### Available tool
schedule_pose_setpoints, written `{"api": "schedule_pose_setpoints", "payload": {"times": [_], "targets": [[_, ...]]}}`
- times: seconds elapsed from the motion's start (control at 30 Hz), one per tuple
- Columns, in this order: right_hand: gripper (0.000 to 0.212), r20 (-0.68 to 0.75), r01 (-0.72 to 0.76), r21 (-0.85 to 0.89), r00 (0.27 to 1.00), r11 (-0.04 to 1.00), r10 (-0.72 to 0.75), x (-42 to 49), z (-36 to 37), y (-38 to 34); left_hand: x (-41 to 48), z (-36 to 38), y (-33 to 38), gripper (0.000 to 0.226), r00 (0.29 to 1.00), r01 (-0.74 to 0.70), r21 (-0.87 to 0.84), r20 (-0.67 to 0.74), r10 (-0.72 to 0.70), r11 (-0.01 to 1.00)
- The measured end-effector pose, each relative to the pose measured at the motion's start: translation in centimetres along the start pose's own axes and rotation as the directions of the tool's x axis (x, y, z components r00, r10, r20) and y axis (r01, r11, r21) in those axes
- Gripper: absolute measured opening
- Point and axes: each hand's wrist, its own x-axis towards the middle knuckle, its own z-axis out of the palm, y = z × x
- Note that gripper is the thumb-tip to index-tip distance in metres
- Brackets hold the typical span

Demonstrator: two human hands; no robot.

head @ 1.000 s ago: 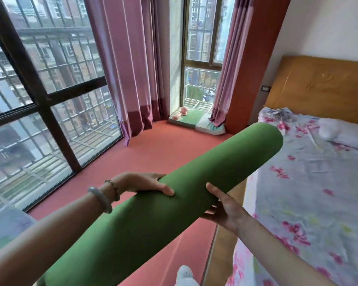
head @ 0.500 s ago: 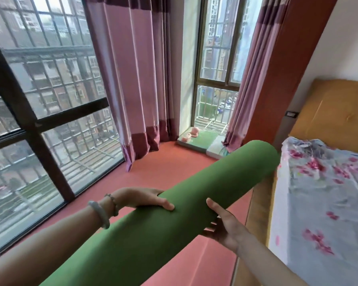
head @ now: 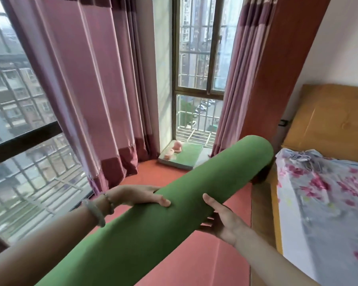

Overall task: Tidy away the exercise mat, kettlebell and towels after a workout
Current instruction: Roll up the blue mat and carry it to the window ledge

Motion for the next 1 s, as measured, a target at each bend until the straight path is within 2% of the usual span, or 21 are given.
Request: {"api": "schedule_pose_setpoints", "payload": {"times": [0.17,0.33,0.57,0.93,1.0], "targets": [[0.048,-0.024,0.023,0.033,0.999,0.999,-0.022,9.0,1.7,-6.4,5.3,-9.7,4.4,0.070,1.000,0.004,0.051,0.028,-0.005,0.999],[0.041,-0.052,0.030,0.078,0.998,0.997,-0.026,17.4,1.9,-11.2,11.5,-17.3,6.7,0.062,0.999,0.024,0.049,0.036,-0.026,0.998],[0.050,-0.060,-0.007,0.083,0.998,0.997,0.012,32.6,1.3,-18.7,22.9,-29.6,8.7,0.074,0.999,0.020,0.056,0.041,-0.022,0.998],[0.045,-0.041,-0.066,0.059,0.997,0.996,0.069,54.2,2.5,-31.7,37.1,-48.8,12.4,0.030,0.999,0.050,-0.001,0.007,-0.050,0.999],[0.042,-0.045,-0.079,0.058,0.996,0.995,0.082,57.9,3.1,-33.1,39.6,-52.3,11.9,0.035,0.997,0.070,-0.014,0.021,-0.070,0.997]]}}
